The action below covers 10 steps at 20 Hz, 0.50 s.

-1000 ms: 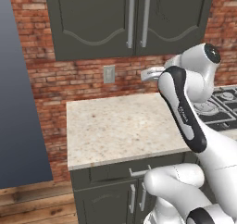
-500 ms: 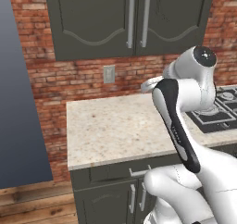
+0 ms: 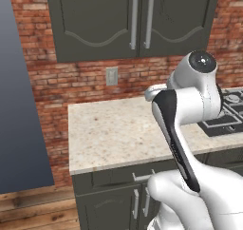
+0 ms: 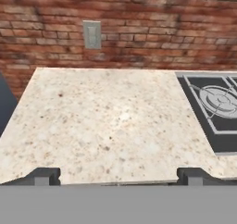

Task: Close all open cabinet doors.

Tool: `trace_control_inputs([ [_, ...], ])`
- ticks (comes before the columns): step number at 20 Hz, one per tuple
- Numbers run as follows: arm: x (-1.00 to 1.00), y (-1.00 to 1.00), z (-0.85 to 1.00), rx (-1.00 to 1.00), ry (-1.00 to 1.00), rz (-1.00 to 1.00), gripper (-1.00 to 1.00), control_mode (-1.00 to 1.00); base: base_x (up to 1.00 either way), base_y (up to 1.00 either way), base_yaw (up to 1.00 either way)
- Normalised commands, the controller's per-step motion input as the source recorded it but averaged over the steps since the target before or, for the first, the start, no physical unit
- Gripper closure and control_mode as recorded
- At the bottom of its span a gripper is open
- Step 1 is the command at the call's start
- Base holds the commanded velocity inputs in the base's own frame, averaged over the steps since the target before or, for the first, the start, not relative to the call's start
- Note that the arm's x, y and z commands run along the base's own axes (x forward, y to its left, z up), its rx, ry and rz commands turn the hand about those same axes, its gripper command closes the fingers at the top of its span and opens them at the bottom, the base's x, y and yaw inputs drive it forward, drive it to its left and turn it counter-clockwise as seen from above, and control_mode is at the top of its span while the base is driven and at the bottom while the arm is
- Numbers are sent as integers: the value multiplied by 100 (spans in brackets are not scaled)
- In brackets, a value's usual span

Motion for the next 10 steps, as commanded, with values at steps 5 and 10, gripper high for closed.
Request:
trace_control_inputs([
  [5, -21, 0, -6, 4, 1, -7, -100, -100, 0, 0, 0],
  [10, -4, 0, 0, 2, 0, 0, -100, -100, 0, 0, 0],
])
